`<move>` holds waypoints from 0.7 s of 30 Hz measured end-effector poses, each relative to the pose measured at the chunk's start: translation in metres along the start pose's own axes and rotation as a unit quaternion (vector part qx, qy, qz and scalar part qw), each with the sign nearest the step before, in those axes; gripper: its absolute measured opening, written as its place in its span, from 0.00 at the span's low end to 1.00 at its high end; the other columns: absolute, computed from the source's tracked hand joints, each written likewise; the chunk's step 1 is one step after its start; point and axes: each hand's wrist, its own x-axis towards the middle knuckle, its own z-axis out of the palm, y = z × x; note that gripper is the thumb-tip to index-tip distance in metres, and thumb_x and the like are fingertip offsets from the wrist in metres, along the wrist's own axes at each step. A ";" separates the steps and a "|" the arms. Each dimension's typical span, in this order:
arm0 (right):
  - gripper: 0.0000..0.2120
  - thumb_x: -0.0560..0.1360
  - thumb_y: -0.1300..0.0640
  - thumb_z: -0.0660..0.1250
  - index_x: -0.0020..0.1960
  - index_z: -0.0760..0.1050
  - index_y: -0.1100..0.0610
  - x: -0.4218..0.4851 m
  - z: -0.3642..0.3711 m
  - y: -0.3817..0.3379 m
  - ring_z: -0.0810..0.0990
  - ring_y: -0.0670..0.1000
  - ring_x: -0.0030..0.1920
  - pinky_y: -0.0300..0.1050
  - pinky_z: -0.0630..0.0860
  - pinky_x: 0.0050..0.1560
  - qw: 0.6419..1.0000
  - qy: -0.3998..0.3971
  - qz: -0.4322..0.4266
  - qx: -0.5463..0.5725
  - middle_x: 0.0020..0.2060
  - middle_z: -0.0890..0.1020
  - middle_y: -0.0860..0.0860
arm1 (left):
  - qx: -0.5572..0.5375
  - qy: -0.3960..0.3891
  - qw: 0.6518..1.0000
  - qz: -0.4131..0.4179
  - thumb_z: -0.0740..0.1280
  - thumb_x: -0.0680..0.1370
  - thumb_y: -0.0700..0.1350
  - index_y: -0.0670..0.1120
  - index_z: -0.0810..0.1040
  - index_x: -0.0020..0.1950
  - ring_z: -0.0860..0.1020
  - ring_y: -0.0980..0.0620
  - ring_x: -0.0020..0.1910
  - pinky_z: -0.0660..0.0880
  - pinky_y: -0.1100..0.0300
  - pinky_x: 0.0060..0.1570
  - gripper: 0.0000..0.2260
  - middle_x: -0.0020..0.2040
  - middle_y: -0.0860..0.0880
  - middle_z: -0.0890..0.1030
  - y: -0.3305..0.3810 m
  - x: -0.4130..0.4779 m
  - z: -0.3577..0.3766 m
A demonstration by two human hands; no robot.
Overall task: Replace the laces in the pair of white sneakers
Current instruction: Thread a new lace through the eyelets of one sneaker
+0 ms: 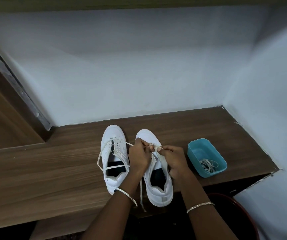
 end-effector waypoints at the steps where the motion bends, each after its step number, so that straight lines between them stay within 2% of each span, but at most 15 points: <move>1: 0.04 0.73 0.64 0.73 0.41 0.85 0.58 0.000 0.000 0.000 0.85 0.60 0.50 0.62 0.80 0.57 1.000 -0.002 0.002 0.003 0.41 0.87 0.56 | -0.006 -0.003 1.000 -0.001 0.69 0.77 0.40 0.45 0.74 0.43 0.83 0.54 0.39 0.78 0.57 0.42 0.06 0.37 0.54 0.84 -0.001 0.001 0.000; 6: 0.04 0.74 0.64 0.73 0.41 0.85 0.58 0.000 -0.001 0.002 0.85 0.60 0.50 0.61 0.80 0.58 1.000 -0.015 0.002 0.022 0.42 0.87 0.57 | -0.049 -0.004 0.999 -0.018 0.71 0.77 0.41 0.43 0.78 0.41 0.83 0.58 0.33 0.80 0.57 0.39 0.06 0.34 0.52 0.85 -0.004 0.004 0.001; 10: 0.03 0.74 0.64 0.73 0.44 0.85 0.59 0.004 -0.003 0.002 0.85 0.59 0.50 0.61 0.80 0.58 0.999 -0.021 0.012 0.029 0.43 0.87 0.57 | -0.076 -0.001 0.997 -0.031 0.73 0.75 0.40 0.42 0.82 0.40 0.81 0.60 0.31 0.76 0.64 0.35 0.05 0.34 0.51 0.84 -0.002 0.003 0.003; 15: 0.04 0.74 0.63 0.73 0.43 0.86 0.58 0.007 -0.003 0.005 0.85 0.60 0.51 0.62 0.80 0.58 0.999 -0.030 0.008 0.038 0.43 0.87 0.57 | -0.053 0.032 0.997 -0.042 0.75 0.74 0.41 0.44 0.84 0.39 0.78 0.66 0.31 0.69 0.74 0.33 0.04 0.33 0.55 0.83 0.004 -0.001 0.007; 17: 0.03 0.74 0.62 0.73 0.44 0.86 0.60 0.007 -0.005 0.006 0.85 0.61 0.52 0.62 0.79 0.59 0.997 -0.044 0.014 0.055 0.44 0.87 0.59 | -0.048 0.043 0.997 -0.049 0.75 0.74 0.42 0.45 0.83 0.38 0.79 0.65 0.32 0.72 0.70 0.35 0.04 0.33 0.56 0.83 0.005 -0.002 0.010; 19: 0.10 0.75 0.56 0.72 0.49 0.85 0.63 0.009 -0.008 0.004 0.84 0.63 0.53 0.62 0.78 0.61 0.988 -0.070 0.063 0.120 0.48 0.86 0.62 | -0.058 0.041 0.995 -0.064 0.76 0.72 0.42 0.48 0.84 0.37 0.81 0.61 0.34 0.77 0.61 0.39 0.05 0.33 0.55 0.84 0.004 0.000 0.011; 21: 0.14 0.77 0.54 0.70 0.51 0.84 0.65 0.012 -0.012 0.001 0.84 0.62 0.52 0.58 0.79 0.60 0.981 -0.076 0.101 0.145 0.48 0.85 0.63 | -0.082 0.031 0.993 -0.077 0.78 0.70 0.43 0.49 0.85 0.36 0.83 0.57 0.35 0.79 0.58 0.41 0.05 0.33 0.54 0.84 0.004 0.002 0.009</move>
